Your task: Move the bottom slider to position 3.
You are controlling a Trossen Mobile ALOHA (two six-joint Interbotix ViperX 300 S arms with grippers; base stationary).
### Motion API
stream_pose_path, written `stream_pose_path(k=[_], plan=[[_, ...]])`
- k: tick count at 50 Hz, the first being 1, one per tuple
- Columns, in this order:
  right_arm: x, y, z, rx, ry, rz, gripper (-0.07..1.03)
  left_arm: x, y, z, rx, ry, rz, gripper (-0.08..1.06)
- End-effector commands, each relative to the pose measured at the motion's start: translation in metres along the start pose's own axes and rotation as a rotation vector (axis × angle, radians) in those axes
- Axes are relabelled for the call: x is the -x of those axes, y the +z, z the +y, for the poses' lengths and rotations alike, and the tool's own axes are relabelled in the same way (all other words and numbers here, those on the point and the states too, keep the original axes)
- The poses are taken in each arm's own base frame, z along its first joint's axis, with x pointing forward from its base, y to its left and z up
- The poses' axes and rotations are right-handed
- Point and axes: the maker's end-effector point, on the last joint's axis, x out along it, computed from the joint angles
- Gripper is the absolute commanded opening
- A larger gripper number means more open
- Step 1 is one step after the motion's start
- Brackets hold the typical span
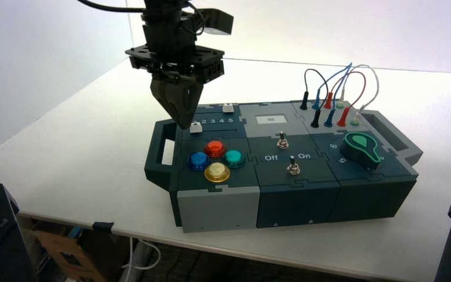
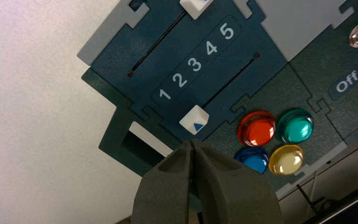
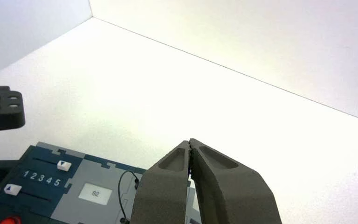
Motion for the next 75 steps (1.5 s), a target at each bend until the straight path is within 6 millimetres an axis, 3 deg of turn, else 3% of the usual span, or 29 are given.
stream_pose_path(k=[1,35,75], plan=[[0.002,0.011,-0.001,0.004,-0.002,-0.032,-0.02,0.001,0.005,-0.001,-0.013,0.003,-0.015,-0.03],[0.003,0.011,-0.001,0.004,-0.003,-0.037,-0.02,0.006,0.026,-0.002,-0.038,0.007,-0.048,-0.03],[0.003,0.011,-0.001,0.006,-0.004,-0.037,-0.02,0.000,0.023,-0.004,-0.050,0.006,-0.016,-0.03]])
